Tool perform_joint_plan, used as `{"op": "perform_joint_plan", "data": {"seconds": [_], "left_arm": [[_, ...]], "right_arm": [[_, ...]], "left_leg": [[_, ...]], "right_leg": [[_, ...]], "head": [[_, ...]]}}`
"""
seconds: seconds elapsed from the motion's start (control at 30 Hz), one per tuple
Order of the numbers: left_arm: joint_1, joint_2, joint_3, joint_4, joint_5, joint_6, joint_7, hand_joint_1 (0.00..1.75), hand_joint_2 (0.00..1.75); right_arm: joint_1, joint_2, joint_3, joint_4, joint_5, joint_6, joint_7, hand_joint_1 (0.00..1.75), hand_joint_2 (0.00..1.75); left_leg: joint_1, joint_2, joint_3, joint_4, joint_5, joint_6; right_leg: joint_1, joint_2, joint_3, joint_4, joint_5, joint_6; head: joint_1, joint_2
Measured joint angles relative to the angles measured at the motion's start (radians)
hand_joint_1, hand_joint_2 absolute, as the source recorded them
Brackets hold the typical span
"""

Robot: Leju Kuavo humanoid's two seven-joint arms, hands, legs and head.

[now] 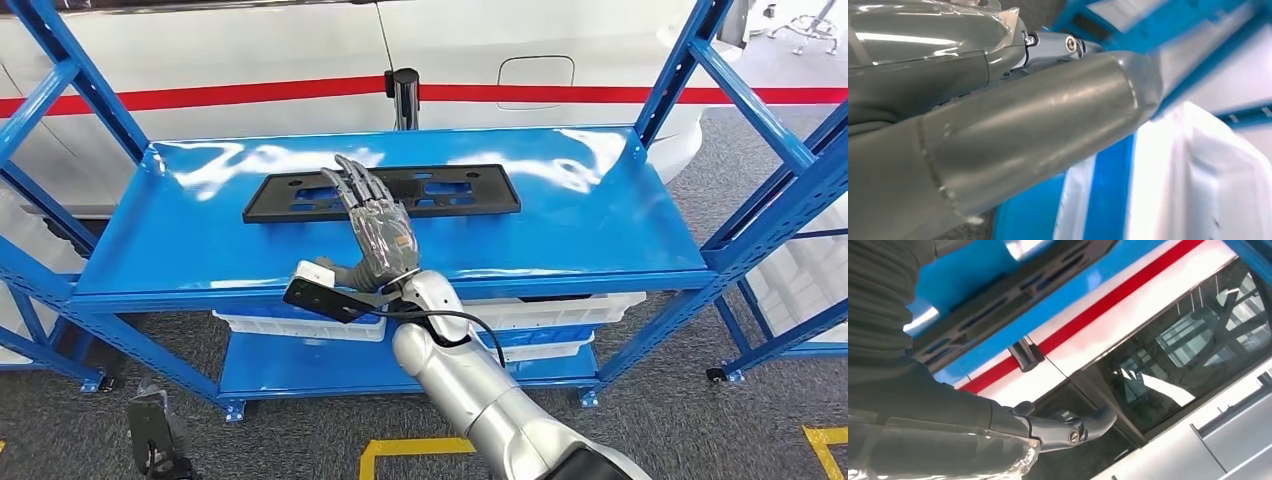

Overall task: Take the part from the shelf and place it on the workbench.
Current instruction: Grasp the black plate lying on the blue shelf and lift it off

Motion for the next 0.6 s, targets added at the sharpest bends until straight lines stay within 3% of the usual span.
{"op": "perform_joint_plan", "data": {"seconds": [0.1, 0.13, 0.17, 0.27, 0.3, 0.4, 0.47, 0.53, 0.6], "left_arm": [[-0.001, 0.002, -0.002, 0.007, 0.000, 0.003, 0.000, 0.00, 0.00], [-0.001, 0.002, -0.002, 0.010, 0.001, 0.004, 0.000, 0.00, 0.00], [-0.001, 0.003, -0.002, 0.012, 0.001, 0.004, 0.000, 0.00, 0.00], [-0.001, 0.006, -0.002, 0.016, 0.001, 0.004, 0.000, 0.00, 0.00], [-0.001, 0.007, -0.002, 0.018, 0.001, 0.004, 0.000, 0.00, 0.00], [-0.003, 0.009, -0.003, 0.024, 0.000, 0.004, 0.003, 0.00, 0.00], [-0.011, 0.012, -0.003, 0.049, 0.001, -0.002, 0.030, 0.00, 0.00], [-0.024, 0.023, -0.003, 0.109, 0.000, -0.019, 0.099, 0.00, 0.00], [-0.027, 0.040, -0.003, 0.186, -0.020, -0.047, 0.211, 0.00, 0.00]], "right_arm": [[0.003, 0.000, 0.000, 0.000, 0.000, 0.002, 0.000, 0.00, 1.75], [0.006, 0.000, 0.000, 0.000, 0.000, 0.002, 0.000, 0.00, 1.75], [0.007, 0.000, 0.000, 0.000, 0.000, 0.002, 0.000, 0.00, 1.75], [0.007, 0.000, 0.000, 0.000, 0.000, 0.002, 0.000, 0.00, 1.75], [0.006, 0.000, 0.000, 0.000, 0.000, 0.003, 0.001, 0.00, 1.75], [0.005, 0.000, 0.001, -0.002, 0.003, 0.005, 0.005, 0.00, 1.75], [0.004, 0.000, 0.001, -0.007, 0.008, 0.007, 0.012, 0.00, 1.75], [0.003, -0.001, 0.001, -0.013, 0.013, 0.012, 0.019, 0.00, 1.75], [0.013, -0.003, 0.001, -0.018, 0.016, 0.018, 0.026, 0.00, 1.75]], "left_leg": [[0.007, 0.003, -0.121, 0.156, -0.057, -0.016], [0.008, 0.004, -0.149, 0.169, -0.063, -0.019], [0.010, 0.005, -0.159, 0.145, -0.045, -0.021], [0.010, 0.007, -0.126, -0.035, 0.100, -0.015], [0.007, 0.007, -0.116, -0.074, 0.127, -0.009], [0.001, 0.004, -0.089, -0.100, 0.128, 0.015], [0.001, 0.002, -0.064, -0.109, 0.127, 0.031], [0.001, 0.001, -0.047, -0.110, 0.118, 0.041], [0.001, 0.001, -0.037, -0.110, 0.107, 0.044]], "right_leg": [[0.002, 0.002, 0.024, 0.000, -0.024, -0.006], [0.002, 0.004, 0.035, 0.000, -0.033, -0.005], [0.001, 0.005, 0.047, 0.000, -0.043, -0.003], [0.003, 0.007, 0.087, 0.000, -0.077, 0.007], [0.005, 0.008, 0.096, -0.002, -0.086, 0.013], [0.011, 0.008, 0.107, 0.005, -0.097, 0.033], [0.011, 0.005, 0.099, 0.051, -0.103, 0.042], [0.006, 0.003, 0.038, 0.149, -0.127, 0.044], [0.003, 0.003, -0.046, 0.253, -0.164, 0.044]], "head": [[-0.002, 0.000], [-0.002, 0.000], [-0.002, 0.000], [-0.002, 0.000], [-0.001, 0.000], [0.001, 0.000], [0.002, 0.000], [0.003, 0.000], [0.004, 0.000]]}}
